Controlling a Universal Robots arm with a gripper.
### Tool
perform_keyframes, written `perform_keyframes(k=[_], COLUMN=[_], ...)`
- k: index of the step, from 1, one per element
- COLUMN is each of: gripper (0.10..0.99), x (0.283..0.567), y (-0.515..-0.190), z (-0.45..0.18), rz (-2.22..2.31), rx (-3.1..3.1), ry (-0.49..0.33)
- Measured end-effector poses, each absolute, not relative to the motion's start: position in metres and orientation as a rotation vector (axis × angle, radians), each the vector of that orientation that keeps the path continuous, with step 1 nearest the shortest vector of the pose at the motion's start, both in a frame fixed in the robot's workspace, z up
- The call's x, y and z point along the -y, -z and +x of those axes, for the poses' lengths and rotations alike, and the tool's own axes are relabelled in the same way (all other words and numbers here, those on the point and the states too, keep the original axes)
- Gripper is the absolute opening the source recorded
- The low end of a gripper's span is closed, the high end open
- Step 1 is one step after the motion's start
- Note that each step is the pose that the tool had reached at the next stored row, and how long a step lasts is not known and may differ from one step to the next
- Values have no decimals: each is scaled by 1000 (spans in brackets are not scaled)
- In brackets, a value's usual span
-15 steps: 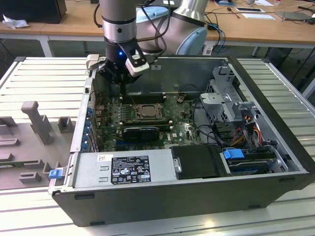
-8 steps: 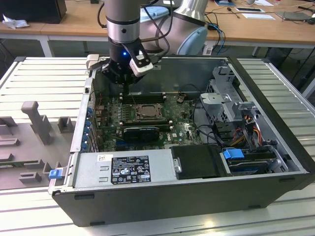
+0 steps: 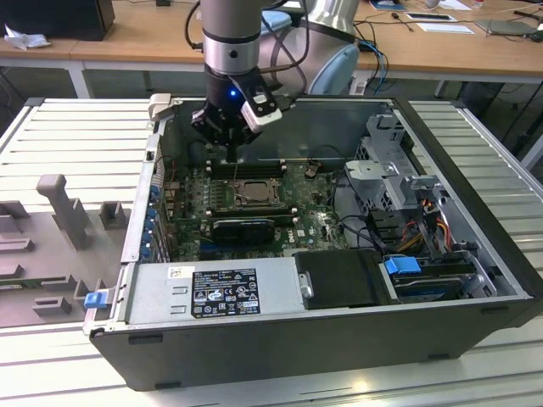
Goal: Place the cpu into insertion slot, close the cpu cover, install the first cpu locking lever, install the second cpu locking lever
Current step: 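Install the first cpu locking lever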
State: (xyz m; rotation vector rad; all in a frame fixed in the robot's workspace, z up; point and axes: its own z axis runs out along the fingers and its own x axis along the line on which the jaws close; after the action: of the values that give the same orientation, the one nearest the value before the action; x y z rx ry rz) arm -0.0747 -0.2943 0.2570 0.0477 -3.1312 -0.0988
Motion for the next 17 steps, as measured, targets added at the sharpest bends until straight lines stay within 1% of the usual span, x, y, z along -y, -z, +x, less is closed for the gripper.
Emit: perform_keyframes(k=[14, 17], gripper=[106, 106], x=[294, 295], y=[-256, -255], z=[-60, -52], rz=[48, 48], rx=[3131, 3130], ry=[103, 136])
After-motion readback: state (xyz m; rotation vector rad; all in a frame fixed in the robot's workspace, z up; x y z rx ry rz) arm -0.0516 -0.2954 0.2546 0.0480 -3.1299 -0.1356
